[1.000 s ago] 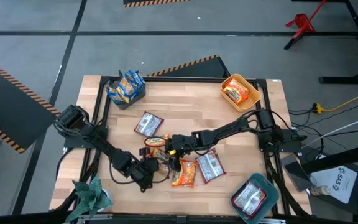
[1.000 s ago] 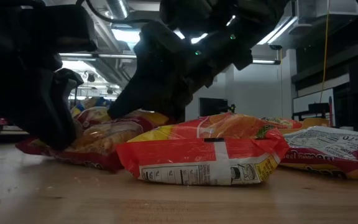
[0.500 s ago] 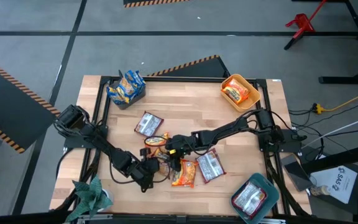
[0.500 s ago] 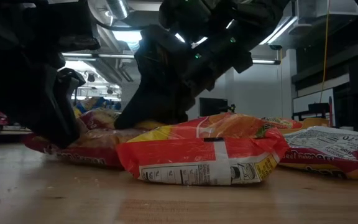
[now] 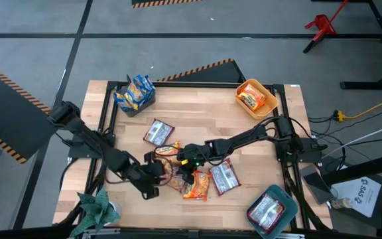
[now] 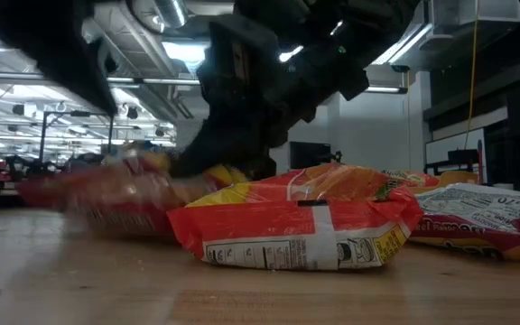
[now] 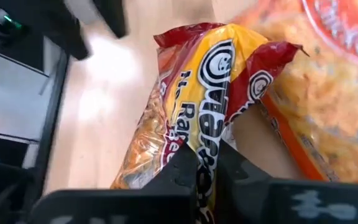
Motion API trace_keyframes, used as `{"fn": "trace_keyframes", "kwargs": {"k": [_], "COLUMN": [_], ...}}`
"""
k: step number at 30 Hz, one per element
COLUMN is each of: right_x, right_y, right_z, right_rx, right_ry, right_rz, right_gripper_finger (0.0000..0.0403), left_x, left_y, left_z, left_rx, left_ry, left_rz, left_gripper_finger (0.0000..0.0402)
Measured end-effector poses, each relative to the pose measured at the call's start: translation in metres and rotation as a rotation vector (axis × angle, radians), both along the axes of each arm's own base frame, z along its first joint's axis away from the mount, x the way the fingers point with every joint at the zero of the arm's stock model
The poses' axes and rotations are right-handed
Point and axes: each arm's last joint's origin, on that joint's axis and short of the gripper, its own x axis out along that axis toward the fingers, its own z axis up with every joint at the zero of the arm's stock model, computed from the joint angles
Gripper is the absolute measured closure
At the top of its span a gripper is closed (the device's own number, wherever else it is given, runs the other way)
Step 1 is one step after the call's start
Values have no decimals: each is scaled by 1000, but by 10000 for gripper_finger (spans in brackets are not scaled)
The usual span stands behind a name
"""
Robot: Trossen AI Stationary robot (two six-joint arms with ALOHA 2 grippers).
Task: Sort Maruchan noodles
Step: Put the red noodle pack into the blue bin
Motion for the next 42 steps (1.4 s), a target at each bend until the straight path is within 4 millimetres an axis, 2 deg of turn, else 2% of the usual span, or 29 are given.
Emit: {"fn": "trace_keyframes", "kwargs": {"k": [7,13,18,23,26,30,35,42], "right_x": [-9,-38,-84,-141,-173,-209,-237,-254], "right_y": [-1,0,7,20,35,58,88,123], "right_z": [40,86,112,133,141,150,157,152], "right_rx": [18,32,-21,-149,-239,-274,-239,-242], "right_ry": [-50,0,185,424,544,649,664,624], "right_rz": [55,185,323,386,437,518,619,731], "right_gripper_finger": [400,400,400,400,400,400,400,400], "left_x": [-21,-34,-37,-38,-38,-37,-37,-36], "left_y": [17,30,32,30,30,30,31,32], "left_z": [51,75,78,77,76,76,76,76], "left_rx": [-52,-13,-11,-11,6,30,54,69], "left_ry": [-185,-310,-320,-311,-302,-303,-299,-299], "left_rz": [52,115,121,108,105,87,70,75], "left_gripper_finger": [302,302,302,302,302,302,302,302]}}
